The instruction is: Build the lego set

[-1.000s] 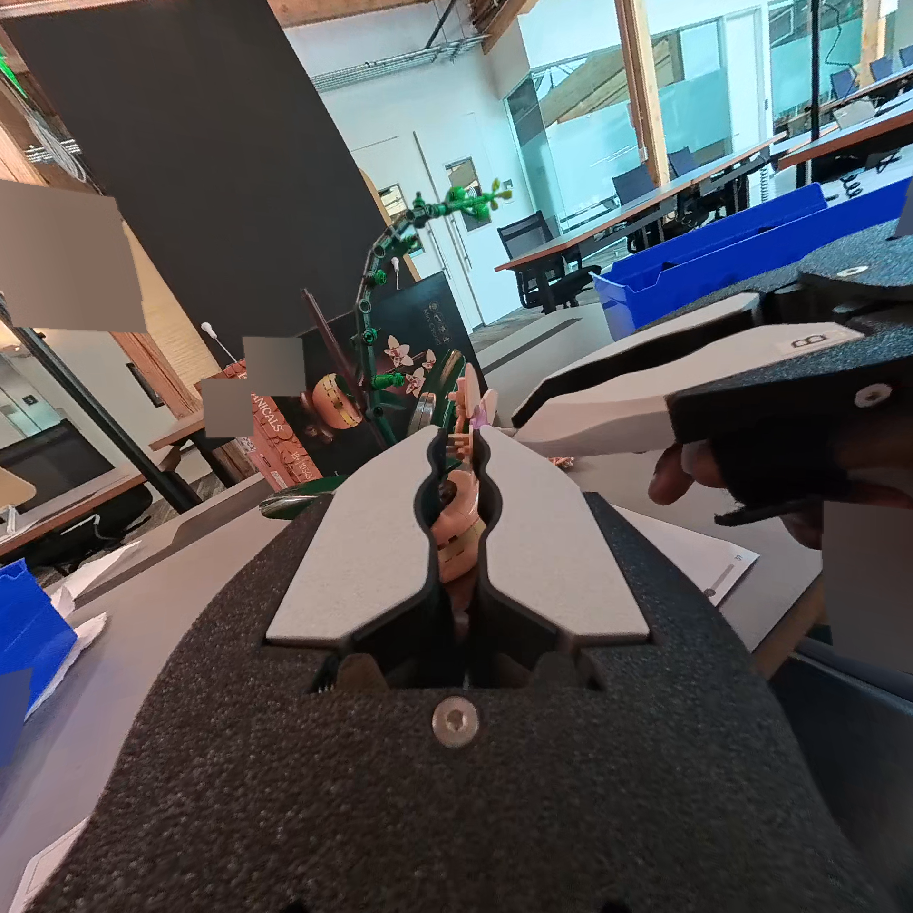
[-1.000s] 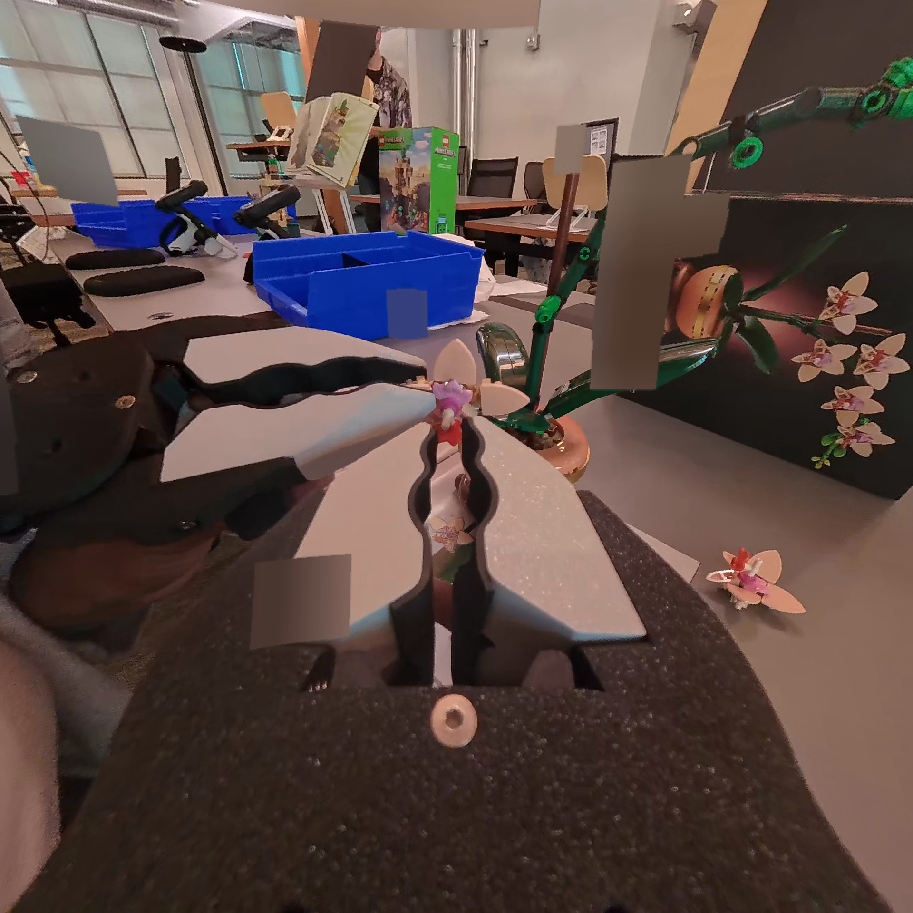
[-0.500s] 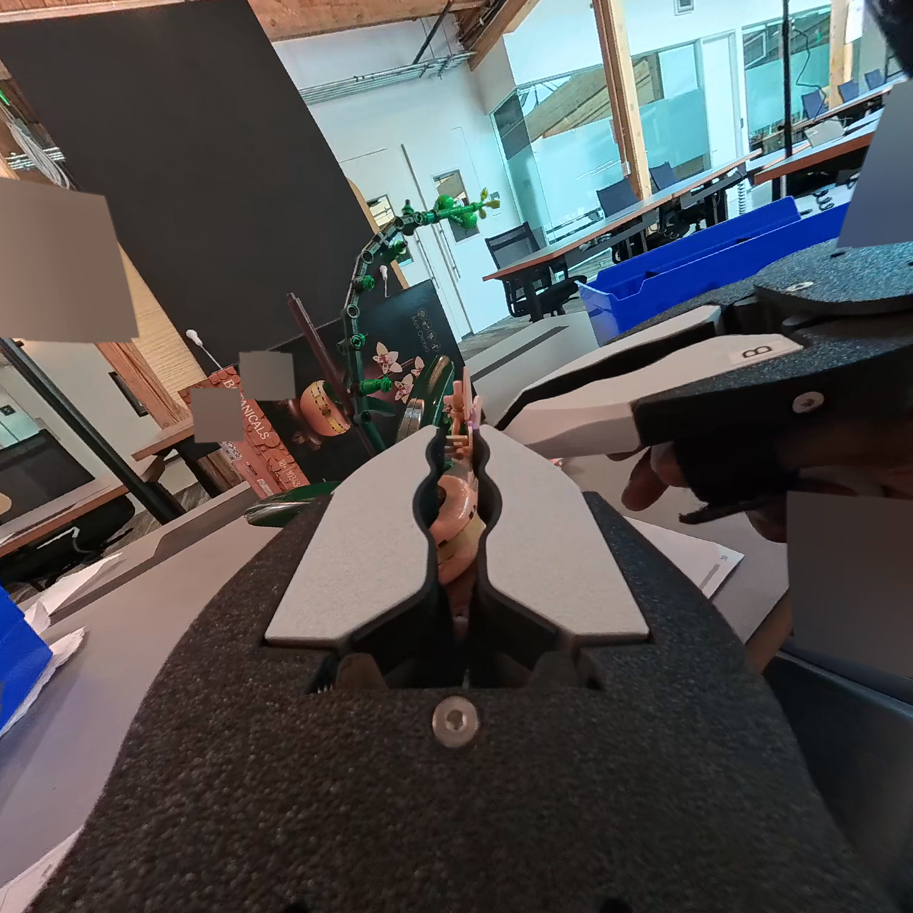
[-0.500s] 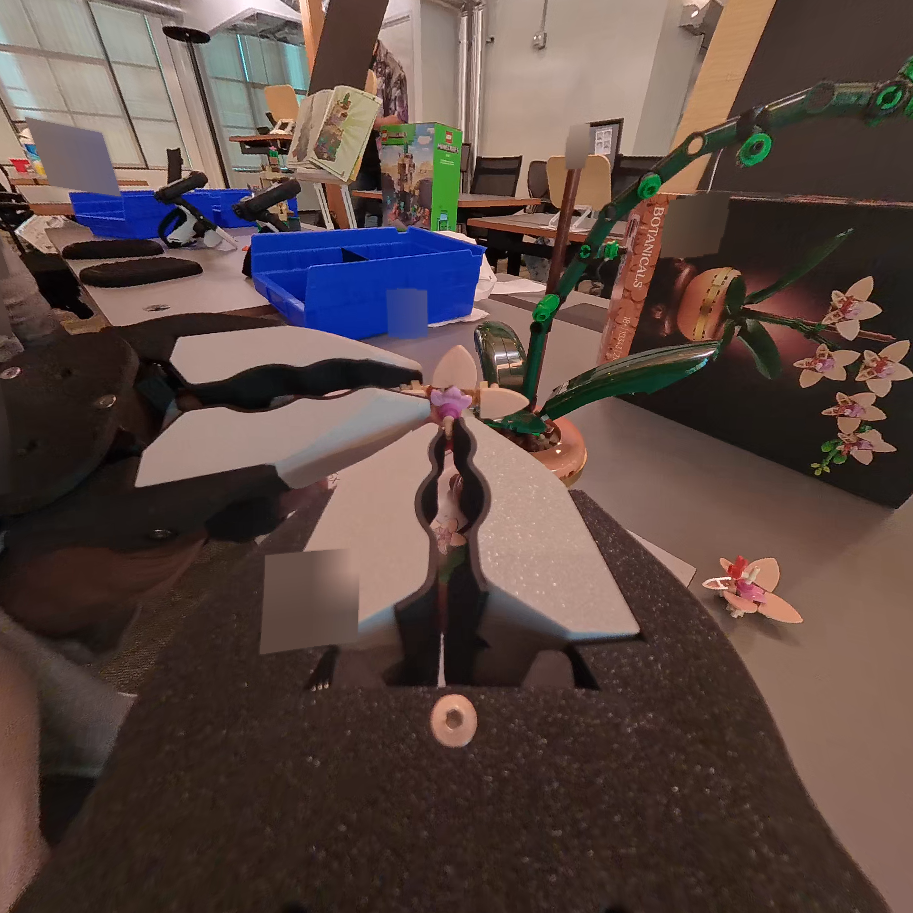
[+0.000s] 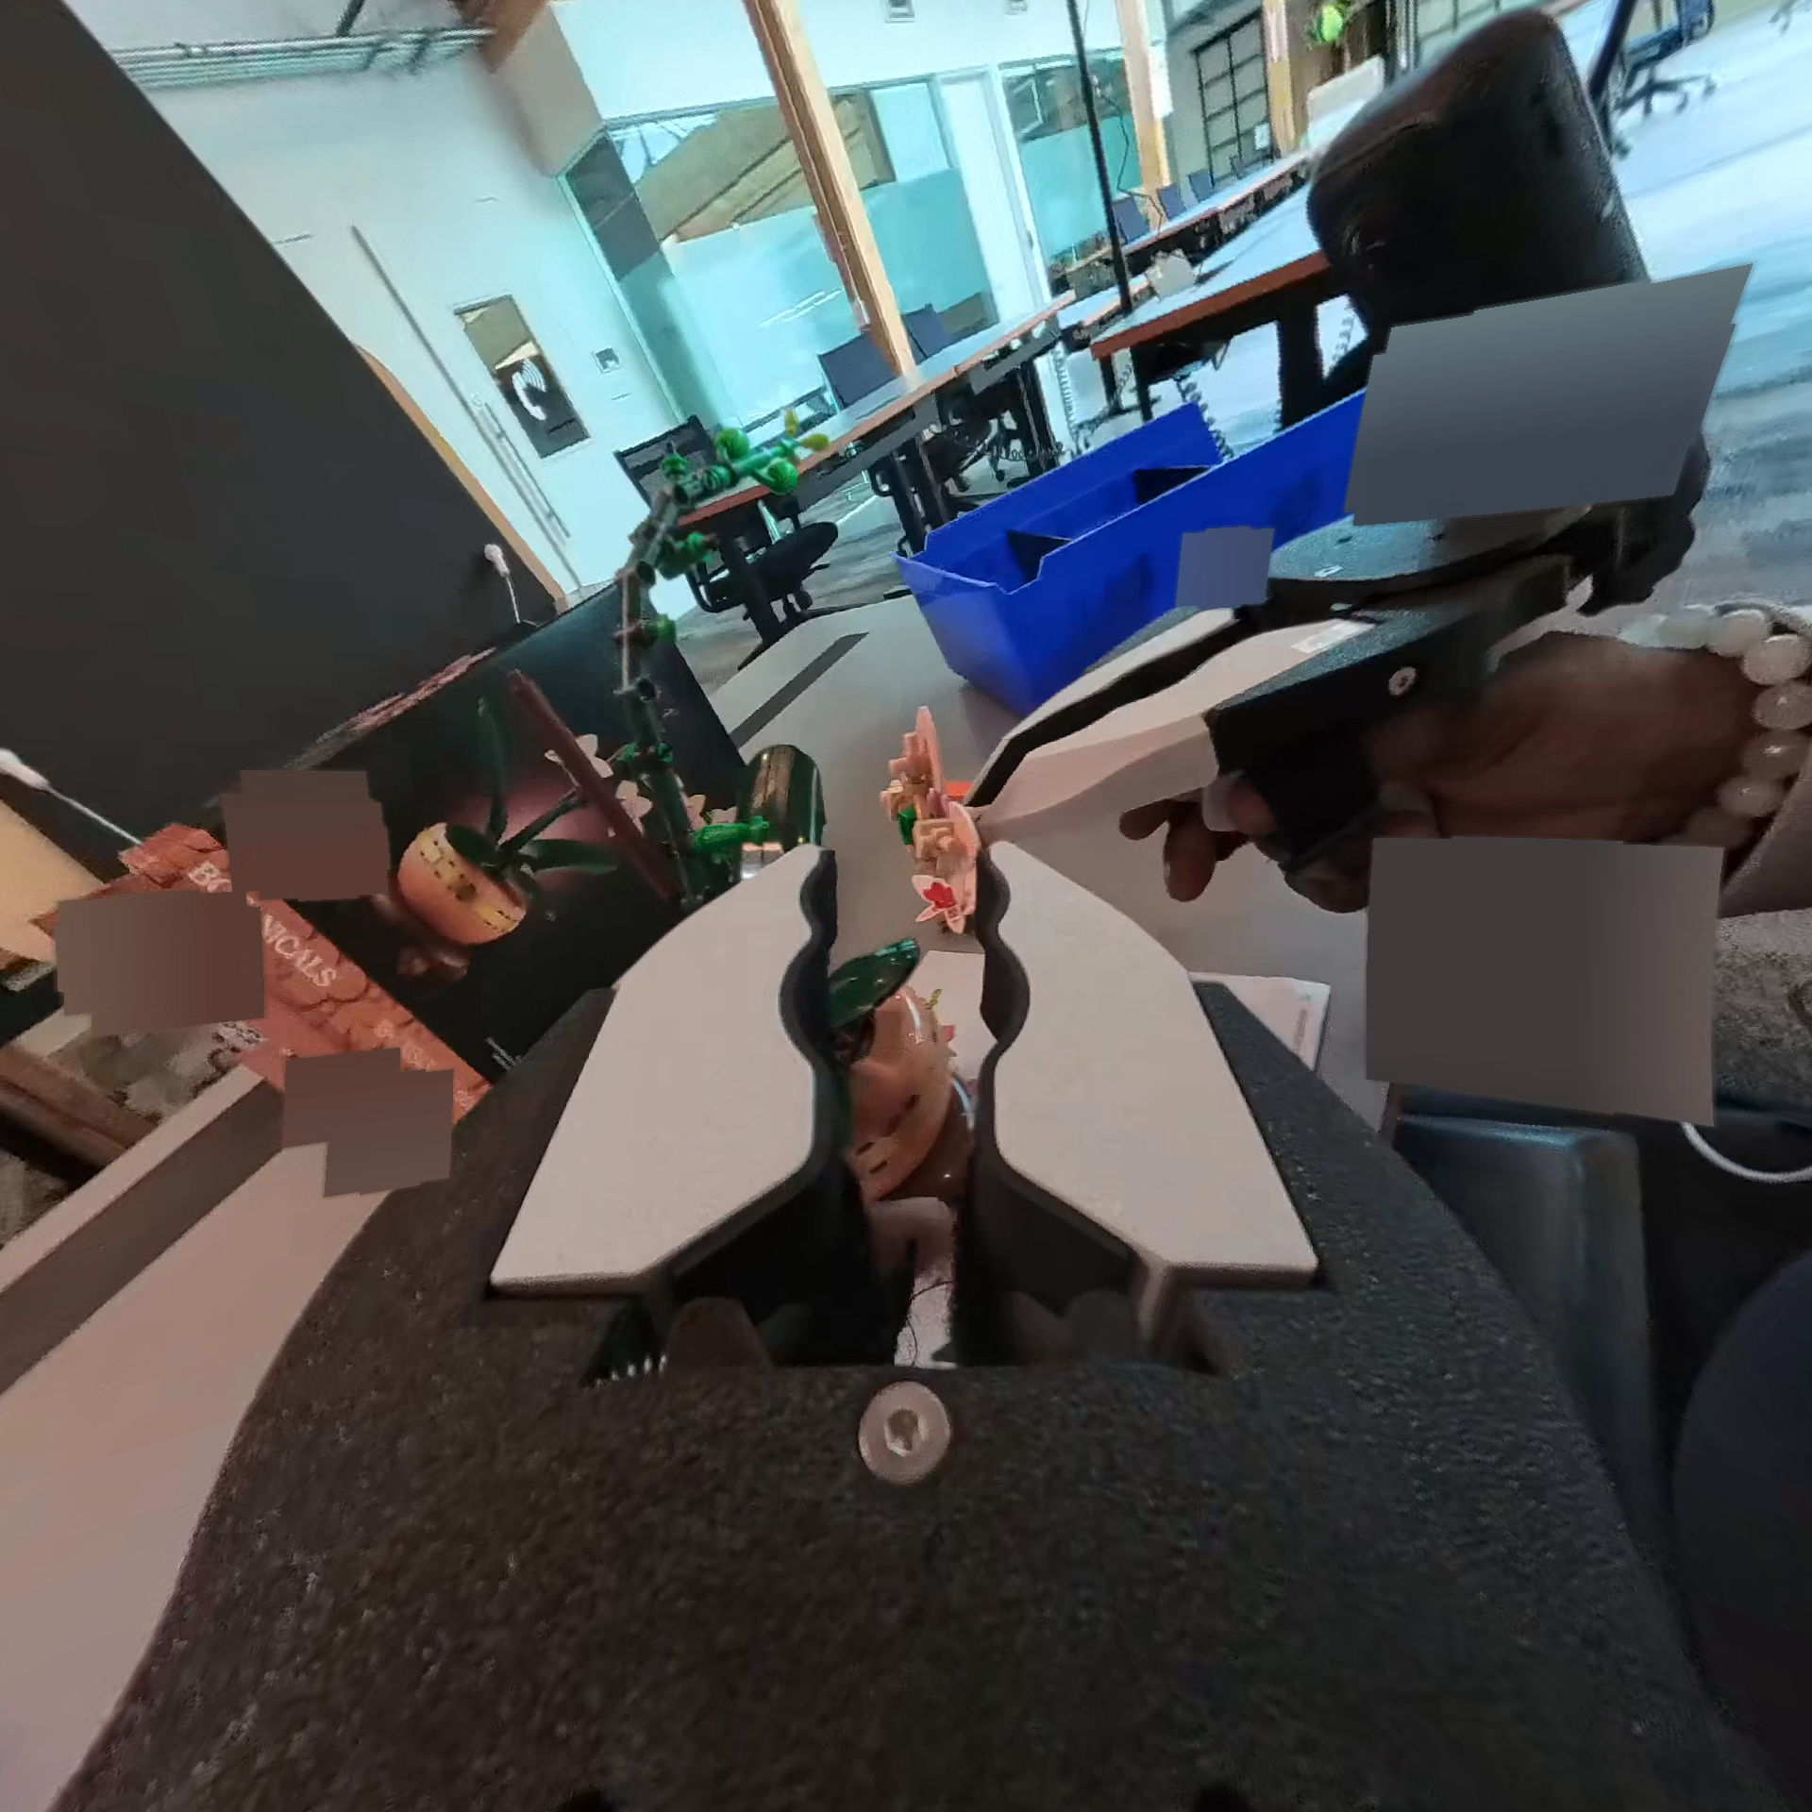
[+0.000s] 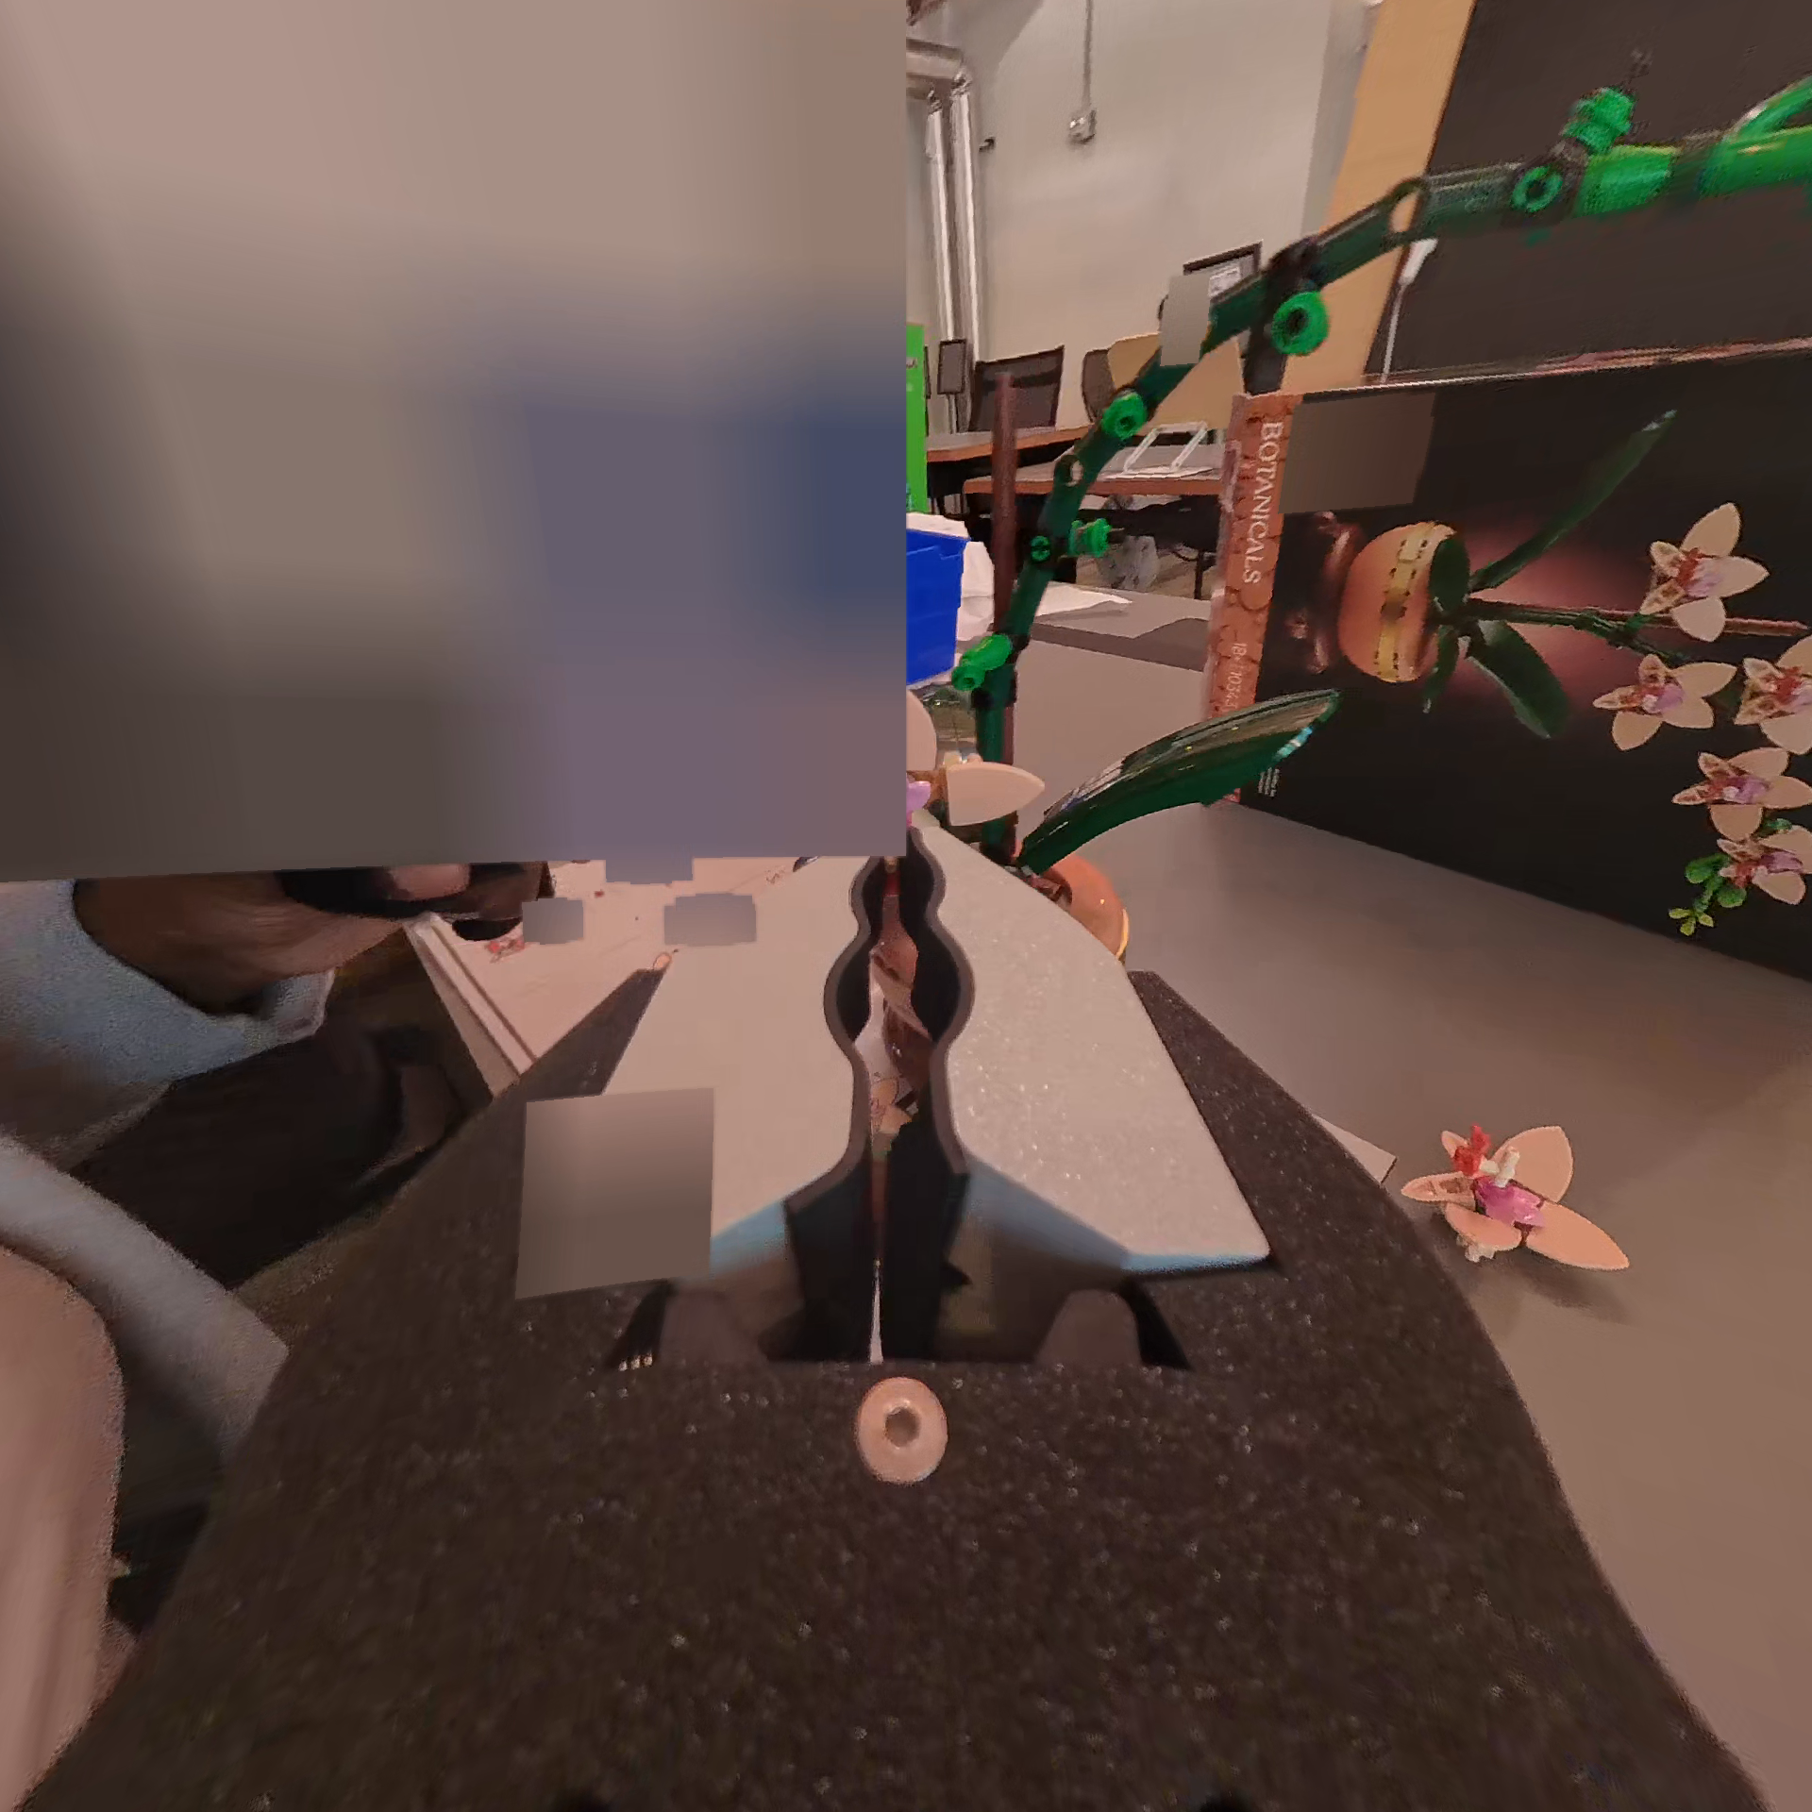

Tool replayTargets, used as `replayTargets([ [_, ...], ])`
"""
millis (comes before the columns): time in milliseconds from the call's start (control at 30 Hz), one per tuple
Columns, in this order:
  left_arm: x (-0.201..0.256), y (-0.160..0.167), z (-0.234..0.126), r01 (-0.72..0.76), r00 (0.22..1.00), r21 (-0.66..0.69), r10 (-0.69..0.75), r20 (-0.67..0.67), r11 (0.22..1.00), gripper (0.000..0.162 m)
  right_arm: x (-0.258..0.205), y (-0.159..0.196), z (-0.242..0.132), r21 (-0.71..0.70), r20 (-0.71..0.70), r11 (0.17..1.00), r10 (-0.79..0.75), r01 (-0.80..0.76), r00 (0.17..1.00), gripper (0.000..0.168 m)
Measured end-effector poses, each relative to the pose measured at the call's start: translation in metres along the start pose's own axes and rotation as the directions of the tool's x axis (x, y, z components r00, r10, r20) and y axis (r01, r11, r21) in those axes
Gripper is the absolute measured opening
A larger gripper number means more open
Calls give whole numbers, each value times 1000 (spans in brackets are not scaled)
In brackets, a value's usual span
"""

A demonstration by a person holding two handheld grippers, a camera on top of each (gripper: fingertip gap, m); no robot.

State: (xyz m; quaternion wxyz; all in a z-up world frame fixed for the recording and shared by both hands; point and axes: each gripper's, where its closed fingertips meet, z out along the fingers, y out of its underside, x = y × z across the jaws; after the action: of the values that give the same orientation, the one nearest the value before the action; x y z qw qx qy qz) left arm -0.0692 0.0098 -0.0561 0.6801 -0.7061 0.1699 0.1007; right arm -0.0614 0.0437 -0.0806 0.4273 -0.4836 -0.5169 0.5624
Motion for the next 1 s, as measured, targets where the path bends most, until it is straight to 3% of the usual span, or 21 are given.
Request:
replayTargets([
  [33,-3,0,1,-22,1000,-4,22,-5,1000,26,2,0,0,4,-10,1000,11,-11,1000,2],
  [133,-13,-2,3,-65,997,15,65,-50,998,11,6,-1,1,16,-27,1000,-7,8,1000,2],
  [333,-27,11,27,166,957,-126,-190,-219,978,4,23,-24,3,123,111,979,-179,165,978,2],
  [467,-36,21,37,251,944,-145,-275,-181,957,4,31,-25,9,125,121,988,-112,96,986,2],
  [600,-33,18,36,302,910,-139,-329,-252,943,4,24,-8,14,133,102,991,-40,26,994,2],
  [700,-33,15,37,217,930,-119,-242,-276,969,3,23,-4,20,131,108,991,-20,6,994,2],
  [833,-34,19,40,-27,953,-129,-14,-304,991,2,23,-4,23,132,97,991,-4,-9,995,2],
  [1000,-41,25,42,-352,894,-126,293,-341,928,8,20,-1,29,126,100,992,-15,3,995,2],
])
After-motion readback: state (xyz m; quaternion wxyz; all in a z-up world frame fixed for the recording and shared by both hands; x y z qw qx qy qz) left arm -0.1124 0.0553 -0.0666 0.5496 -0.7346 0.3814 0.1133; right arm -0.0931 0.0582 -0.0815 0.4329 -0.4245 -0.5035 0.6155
